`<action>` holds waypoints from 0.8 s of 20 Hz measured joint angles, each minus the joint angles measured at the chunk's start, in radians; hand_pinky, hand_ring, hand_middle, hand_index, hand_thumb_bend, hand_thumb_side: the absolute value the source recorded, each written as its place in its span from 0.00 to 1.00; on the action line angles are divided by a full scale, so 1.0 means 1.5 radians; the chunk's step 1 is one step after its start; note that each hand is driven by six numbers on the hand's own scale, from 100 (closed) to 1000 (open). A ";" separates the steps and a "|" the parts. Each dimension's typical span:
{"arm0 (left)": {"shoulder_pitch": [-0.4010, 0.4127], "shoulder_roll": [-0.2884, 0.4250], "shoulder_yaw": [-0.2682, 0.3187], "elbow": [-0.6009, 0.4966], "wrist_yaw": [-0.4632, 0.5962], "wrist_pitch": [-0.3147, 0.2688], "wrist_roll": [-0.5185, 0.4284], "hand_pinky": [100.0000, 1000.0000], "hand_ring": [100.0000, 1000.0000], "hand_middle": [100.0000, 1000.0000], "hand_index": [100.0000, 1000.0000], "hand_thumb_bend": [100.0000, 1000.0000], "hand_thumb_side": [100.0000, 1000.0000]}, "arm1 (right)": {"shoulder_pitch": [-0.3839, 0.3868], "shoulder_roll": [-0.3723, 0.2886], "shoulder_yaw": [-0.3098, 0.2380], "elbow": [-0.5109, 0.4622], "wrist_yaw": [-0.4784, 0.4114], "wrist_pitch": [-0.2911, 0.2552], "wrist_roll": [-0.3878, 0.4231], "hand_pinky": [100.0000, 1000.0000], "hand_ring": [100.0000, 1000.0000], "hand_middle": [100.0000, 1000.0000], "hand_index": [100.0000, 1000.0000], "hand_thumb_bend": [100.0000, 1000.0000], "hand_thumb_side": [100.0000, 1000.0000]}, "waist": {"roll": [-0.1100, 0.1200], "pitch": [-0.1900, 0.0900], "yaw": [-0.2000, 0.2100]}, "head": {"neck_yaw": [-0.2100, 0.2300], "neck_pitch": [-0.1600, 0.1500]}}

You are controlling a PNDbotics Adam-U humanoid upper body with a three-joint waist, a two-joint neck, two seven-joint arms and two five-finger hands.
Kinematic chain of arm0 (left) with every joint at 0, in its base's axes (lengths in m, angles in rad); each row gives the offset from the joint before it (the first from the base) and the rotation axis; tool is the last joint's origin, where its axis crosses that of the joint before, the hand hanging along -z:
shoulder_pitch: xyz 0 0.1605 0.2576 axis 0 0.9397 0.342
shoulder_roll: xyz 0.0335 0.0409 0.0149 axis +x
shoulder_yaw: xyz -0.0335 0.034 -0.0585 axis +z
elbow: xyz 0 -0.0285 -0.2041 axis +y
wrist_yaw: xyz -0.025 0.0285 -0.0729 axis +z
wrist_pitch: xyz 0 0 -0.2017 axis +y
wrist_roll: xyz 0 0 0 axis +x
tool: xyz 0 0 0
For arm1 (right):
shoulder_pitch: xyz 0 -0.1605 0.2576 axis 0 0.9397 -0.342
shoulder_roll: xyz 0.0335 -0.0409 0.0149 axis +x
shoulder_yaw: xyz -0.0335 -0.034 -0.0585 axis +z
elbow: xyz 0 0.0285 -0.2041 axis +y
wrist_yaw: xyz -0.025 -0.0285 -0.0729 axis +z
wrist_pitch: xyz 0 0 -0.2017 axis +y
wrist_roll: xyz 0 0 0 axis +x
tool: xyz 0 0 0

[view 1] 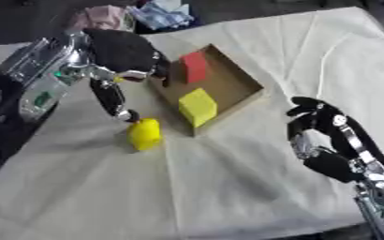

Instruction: Pick up objects on the table and place them in the box.

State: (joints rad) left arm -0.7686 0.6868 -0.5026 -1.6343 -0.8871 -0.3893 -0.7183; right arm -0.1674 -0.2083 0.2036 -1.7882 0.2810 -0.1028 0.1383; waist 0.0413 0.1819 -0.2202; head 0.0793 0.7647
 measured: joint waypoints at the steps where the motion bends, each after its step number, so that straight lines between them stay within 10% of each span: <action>1: 0.005 0.002 -0.003 0.000 0.000 0.000 0.000 0.81 0.75 0.73 0.82 0.51 0.21 | 0.000 0.000 0.000 0.000 0.000 0.000 0.000 0.58 0.58 0.64 0.84 0.00 0.28 | 0.000 0.000 0.000 | 0.000 0.000; 16: 0.027 -0.022 -0.037 0.038 -0.026 -0.012 0.012 0.83 0.78 0.80 0.87 0.53 0.21 | -0.001 0.000 0.000 0.000 0.000 0.000 -0.001 0.58 0.58 0.64 0.84 0.00 0.28 | 0.000 0.000 -0.004 | -0.001 0.000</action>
State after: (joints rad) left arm -0.7275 0.6541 -0.5576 -1.5781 -0.9257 -0.4079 -0.6998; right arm -0.1686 -0.2086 0.2034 -1.7882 0.2817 -0.1023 0.1376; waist 0.0413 0.1819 -0.2268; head 0.0776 0.7644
